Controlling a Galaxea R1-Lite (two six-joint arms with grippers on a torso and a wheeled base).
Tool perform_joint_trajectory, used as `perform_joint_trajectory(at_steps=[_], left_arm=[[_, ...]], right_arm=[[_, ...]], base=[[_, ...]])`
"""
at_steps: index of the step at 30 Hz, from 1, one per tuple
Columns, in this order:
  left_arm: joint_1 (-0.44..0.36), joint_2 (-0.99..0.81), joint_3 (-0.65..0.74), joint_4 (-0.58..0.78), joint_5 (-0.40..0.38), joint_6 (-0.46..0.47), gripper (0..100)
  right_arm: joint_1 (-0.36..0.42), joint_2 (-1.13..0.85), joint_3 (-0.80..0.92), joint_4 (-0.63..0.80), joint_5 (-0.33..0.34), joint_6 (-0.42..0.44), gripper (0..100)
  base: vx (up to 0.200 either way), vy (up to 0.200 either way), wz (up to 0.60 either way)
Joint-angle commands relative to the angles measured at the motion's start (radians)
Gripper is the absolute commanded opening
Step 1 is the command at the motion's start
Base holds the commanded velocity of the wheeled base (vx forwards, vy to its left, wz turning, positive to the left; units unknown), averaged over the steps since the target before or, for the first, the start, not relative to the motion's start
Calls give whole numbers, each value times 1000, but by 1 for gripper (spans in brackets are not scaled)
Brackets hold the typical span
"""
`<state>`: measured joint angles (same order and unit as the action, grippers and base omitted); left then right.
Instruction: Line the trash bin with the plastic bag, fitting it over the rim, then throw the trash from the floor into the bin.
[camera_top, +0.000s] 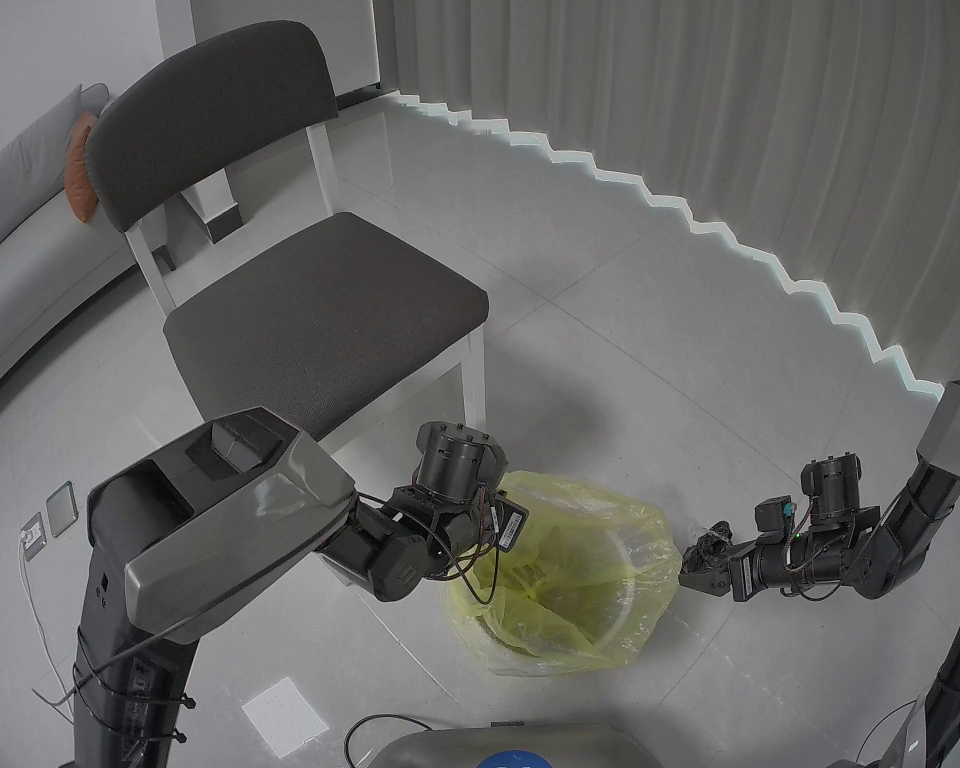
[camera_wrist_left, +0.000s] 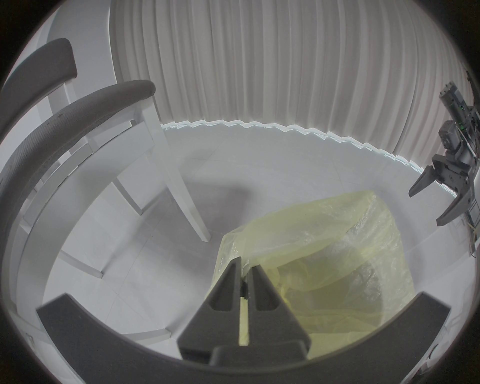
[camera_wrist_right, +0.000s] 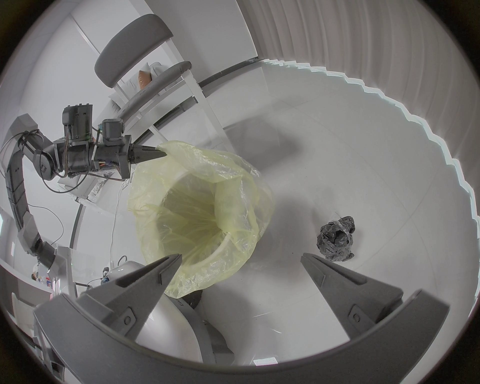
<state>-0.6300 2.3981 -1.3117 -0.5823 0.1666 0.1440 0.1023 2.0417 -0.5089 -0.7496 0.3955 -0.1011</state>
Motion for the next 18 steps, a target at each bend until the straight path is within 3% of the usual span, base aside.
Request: perform_joint_trajectory(at_steps=[1, 18], left_arm=[[7, 23, -38, 7, -1, -1, 0], [62, 161, -147, 6, -4, 0, 0]], right_arm=[[-3, 2, 0, -1, 0, 0, 100], [-10, 22, -5, -2, 0, -5, 100]], base=[[0, 0, 0], [0, 0, 0]])
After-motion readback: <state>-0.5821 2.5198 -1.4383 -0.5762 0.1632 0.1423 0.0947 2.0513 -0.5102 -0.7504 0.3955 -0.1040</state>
